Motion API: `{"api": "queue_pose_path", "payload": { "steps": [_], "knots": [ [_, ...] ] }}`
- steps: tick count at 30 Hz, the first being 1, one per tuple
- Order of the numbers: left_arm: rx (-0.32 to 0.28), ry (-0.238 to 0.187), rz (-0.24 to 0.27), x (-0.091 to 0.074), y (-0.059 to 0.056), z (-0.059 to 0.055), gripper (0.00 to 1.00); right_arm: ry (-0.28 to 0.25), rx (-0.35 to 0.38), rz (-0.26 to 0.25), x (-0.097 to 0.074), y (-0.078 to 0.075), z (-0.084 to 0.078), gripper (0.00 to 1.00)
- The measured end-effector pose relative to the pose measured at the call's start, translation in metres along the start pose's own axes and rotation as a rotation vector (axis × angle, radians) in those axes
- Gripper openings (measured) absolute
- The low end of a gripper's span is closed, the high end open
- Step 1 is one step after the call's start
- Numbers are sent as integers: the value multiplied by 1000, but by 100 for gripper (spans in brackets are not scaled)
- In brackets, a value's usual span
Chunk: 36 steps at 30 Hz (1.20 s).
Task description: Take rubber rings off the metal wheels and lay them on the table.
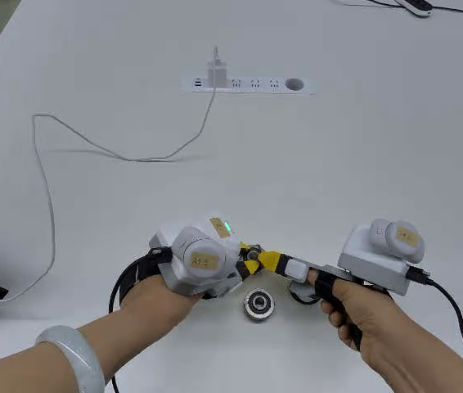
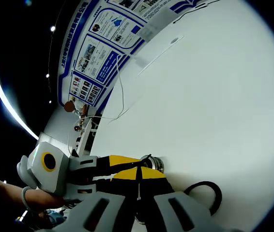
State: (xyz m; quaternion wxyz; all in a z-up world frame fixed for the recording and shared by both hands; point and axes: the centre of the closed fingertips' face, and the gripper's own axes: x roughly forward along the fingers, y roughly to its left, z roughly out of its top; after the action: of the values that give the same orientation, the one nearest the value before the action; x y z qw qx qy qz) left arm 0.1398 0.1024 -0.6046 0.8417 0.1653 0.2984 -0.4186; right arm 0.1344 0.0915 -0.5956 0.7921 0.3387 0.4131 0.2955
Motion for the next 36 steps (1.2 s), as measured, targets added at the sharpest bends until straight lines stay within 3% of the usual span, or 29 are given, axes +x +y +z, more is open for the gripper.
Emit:
{"api": "queue_pose_path", "payload": {
  "steps": [27, 29, 30, 36],
  "knots": [
    [2, -4, -2, 0, 1, 1, 12, 2, 8, 41, -3, 10, -2, 1],
    [1, -5, -3, 0, 1, 1, 12, 3, 11, 54, -4, 12, -3, 1],
    [3, -5, -3, 0, 1, 1, 12, -18, 30, 91, -4, 20, 1, 1],
    [6, -1, -4, 0, 1, 1, 12, -17, 35, 61, -4, 14, 0, 2]
  ]
}}
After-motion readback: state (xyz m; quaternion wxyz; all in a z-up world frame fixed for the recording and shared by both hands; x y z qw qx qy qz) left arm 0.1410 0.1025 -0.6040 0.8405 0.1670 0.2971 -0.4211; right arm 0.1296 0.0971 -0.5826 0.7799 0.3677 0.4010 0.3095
